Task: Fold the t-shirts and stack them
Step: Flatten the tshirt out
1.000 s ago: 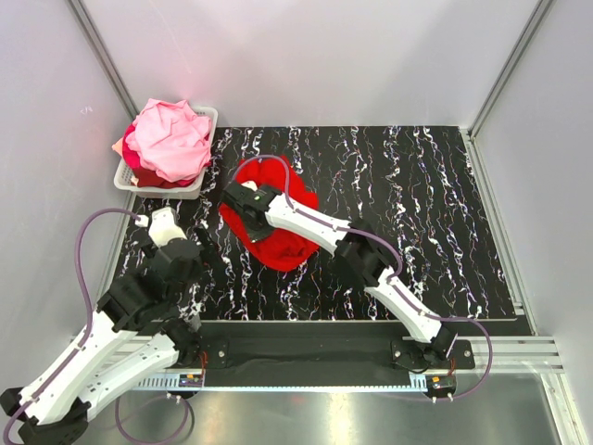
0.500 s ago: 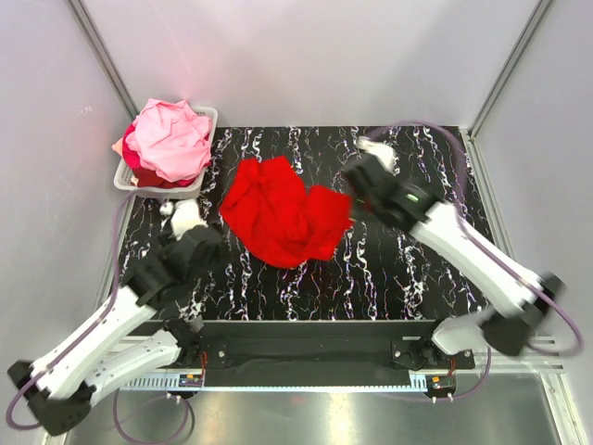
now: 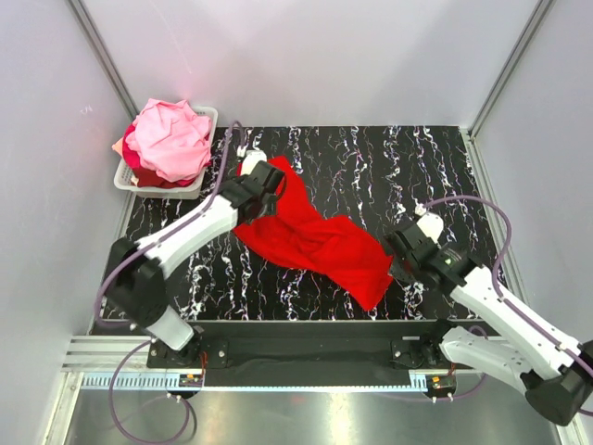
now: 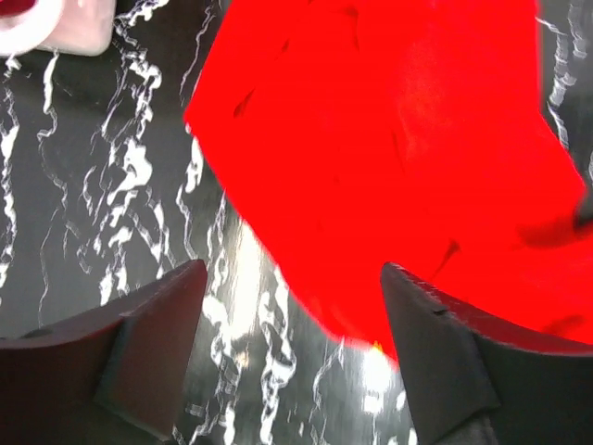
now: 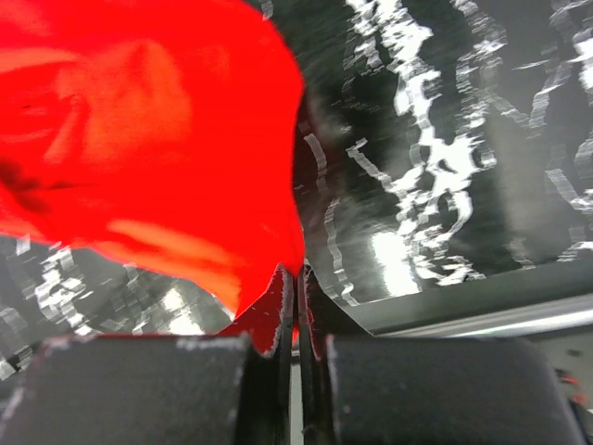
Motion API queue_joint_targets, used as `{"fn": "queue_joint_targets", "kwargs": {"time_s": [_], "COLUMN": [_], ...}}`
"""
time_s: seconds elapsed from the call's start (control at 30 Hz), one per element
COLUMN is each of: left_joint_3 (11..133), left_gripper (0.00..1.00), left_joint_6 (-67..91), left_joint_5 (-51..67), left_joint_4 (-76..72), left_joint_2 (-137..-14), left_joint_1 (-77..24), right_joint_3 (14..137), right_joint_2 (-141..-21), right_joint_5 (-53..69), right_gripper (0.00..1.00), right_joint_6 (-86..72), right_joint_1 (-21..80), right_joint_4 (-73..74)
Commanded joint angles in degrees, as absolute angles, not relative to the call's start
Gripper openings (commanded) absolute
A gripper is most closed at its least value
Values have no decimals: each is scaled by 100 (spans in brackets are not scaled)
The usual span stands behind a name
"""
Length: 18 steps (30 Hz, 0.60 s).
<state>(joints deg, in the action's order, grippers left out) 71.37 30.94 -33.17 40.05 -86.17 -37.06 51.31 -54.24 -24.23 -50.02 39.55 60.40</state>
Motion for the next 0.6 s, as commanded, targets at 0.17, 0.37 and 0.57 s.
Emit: {"fn": "queue_joint_targets", "kwargs": {"time_s": [0.17,0.37,0.57], "left_joint_3": [8462,8587,8438], "left_gripper": [68,65,29], "left_joint_6": [2470,2487,2540], "left_joint_5": [-3444,-3630,-3717], "left_joint_4": [3902,3946,3841], "left_joint_2": [-10651,-11267,-11575], "left_joint_1": [-3472,-3314,-3129], "right_joint_3": [4755,4799,4773], "right_joint_2": [-5475,-5563,-5581], "right_joint_5": [-1705,-1749,-1775], "right_gripper": [0,0,0], "right_joint_6": [-5203,-5080,-5045], "right_joint_1": [3920,3920,3929], "right_joint_4": [5247,5195,5229]}}
